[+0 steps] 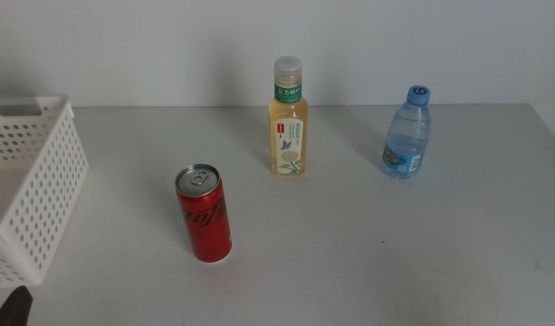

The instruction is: Use arms to grab the bottles and put them into the dustbin to the left of the table.

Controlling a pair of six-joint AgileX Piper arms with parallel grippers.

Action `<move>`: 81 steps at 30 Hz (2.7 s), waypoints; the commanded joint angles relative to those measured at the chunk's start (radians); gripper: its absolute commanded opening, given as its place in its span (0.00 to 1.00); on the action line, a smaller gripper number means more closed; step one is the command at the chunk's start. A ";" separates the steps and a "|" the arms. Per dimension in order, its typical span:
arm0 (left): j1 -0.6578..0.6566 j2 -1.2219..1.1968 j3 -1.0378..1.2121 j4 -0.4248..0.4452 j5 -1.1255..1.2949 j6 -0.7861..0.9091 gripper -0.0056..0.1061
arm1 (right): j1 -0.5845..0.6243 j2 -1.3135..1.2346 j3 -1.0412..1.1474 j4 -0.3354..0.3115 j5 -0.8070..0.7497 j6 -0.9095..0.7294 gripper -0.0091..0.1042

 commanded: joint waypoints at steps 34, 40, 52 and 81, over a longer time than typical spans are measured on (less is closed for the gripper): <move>-0.524 1.065 0.003 -0.142 -1.238 0.103 0.89 | -0.005 -0.022 -0.010 -0.004 -0.071 -0.008 0.69; -0.517 1.302 0.003 -0.146 -1.517 0.078 0.89 | -0.005 -0.022 -0.010 -0.004 -0.071 -0.008 0.69; -0.517 1.403 0.005 -0.179 -1.515 0.054 0.89 | -0.005 -0.022 -0.010 -0.004 -0.071 -0.008 0.69; -0.517 1.601 -0.154 -0.220 -1.516 0.030 0.89 | -0.005 -0.022 -0.010 -0.004 -0.071 -0.008 0.69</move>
